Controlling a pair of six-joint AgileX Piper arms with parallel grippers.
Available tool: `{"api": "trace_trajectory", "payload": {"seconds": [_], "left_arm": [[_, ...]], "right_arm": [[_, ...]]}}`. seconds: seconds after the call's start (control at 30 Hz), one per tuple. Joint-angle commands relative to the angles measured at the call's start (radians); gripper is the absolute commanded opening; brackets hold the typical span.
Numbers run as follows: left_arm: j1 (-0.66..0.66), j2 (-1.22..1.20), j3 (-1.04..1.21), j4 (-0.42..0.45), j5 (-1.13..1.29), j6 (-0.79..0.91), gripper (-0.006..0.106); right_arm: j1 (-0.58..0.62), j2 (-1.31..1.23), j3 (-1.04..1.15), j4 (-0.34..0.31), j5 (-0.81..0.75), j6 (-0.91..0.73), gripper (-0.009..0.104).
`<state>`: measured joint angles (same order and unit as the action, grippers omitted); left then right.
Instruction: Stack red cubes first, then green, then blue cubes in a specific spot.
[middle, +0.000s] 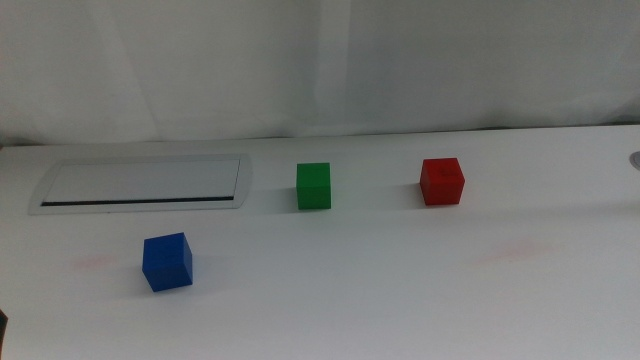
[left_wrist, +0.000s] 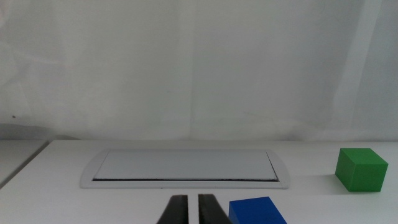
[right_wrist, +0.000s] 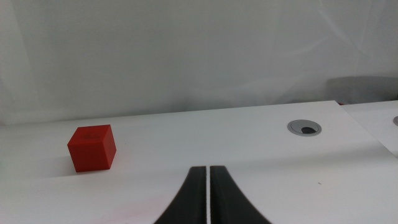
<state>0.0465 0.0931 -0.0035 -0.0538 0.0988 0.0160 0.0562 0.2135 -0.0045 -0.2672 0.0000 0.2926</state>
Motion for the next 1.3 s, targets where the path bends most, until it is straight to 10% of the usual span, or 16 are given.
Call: {"api": "trace_trajectory", "payload": {"seconds": [0.0,0.23,0.33,0.4,0.47,0.77,1.27], "left_arm": [[-0.006,-0.002,0.039,-0.006,-0.002,-0.008,-0.003],[-0.006,-0.002,0.039,-0.015,-0.029,-0.026,0.008],[-0.006,-0.002,0.039,-0.015,-0.027,-0.124,0.032],[-0.006,-0.002,0.039,-0.015,-0.027,-0.178,0.075],[-0.006,-0.002,0.039,-0.012,-0.027,-0.186,0.093],[-0.006,-0.002,0.039,-0.012,-0.027,-0.188,0.093],[-0.006,-0.002,0.039,-0.012,-0.025,-0.184,0.093]], "right_arm": [[-0.007,0.0,0.028,-0.003,-0.014,-0.005,-0.003],[-0.007,0.0,0.028,-0.003,-0.047,-0.005,0.026],[-0.007,0.0,0.028,0.006,-0.063,-0.001,0.066],[-0.007,0.0,0.028,0.006,-0.068,-0.001,0.103],[-0.007,0.0,0.028,0.015,-0.071,-0.001,0.103],[-0.007,0.0,0.004,0.025,-0.119,0.079,0.103],[-0.007,0.0,-0.415,0.077,0.263,0.061,0.103]]}}
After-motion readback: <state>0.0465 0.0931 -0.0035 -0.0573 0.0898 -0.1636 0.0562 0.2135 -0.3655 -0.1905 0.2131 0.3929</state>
